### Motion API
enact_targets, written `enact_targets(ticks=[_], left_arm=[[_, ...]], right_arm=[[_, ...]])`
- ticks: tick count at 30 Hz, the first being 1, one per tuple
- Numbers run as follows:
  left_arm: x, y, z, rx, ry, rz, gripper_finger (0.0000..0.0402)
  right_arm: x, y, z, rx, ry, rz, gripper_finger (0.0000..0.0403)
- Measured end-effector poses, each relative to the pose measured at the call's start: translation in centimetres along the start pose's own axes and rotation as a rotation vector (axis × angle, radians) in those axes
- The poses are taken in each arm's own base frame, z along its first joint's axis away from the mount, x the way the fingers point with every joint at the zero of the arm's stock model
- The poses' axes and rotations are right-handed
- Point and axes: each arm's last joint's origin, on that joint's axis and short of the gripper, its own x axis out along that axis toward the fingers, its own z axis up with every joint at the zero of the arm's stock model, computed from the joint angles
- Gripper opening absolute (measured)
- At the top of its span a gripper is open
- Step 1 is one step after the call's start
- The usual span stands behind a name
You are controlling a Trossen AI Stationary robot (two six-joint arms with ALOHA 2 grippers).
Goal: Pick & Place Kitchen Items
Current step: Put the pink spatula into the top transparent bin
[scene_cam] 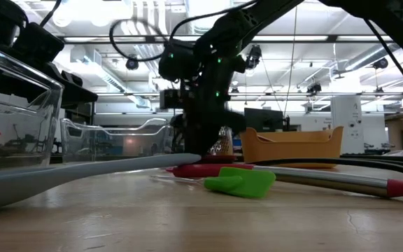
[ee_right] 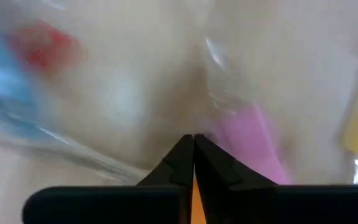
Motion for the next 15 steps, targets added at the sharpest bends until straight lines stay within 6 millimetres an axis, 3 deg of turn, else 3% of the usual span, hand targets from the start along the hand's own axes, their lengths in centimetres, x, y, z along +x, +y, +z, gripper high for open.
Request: enact_targets(ticks=[10,15], left_arm=[[0.0,0.0,0.0,0.002,0.005,0.000,0.0023],[0.0,0.0,0.0,0.002,0.005,0.000,0.0023]], right_arm=[[-2.1,0.4,1.4,-0.016,-0.108,-0.036,0.0017],[-2.1,0.2,1.6,-0.030,-0.124,-0.053,0.0054]])
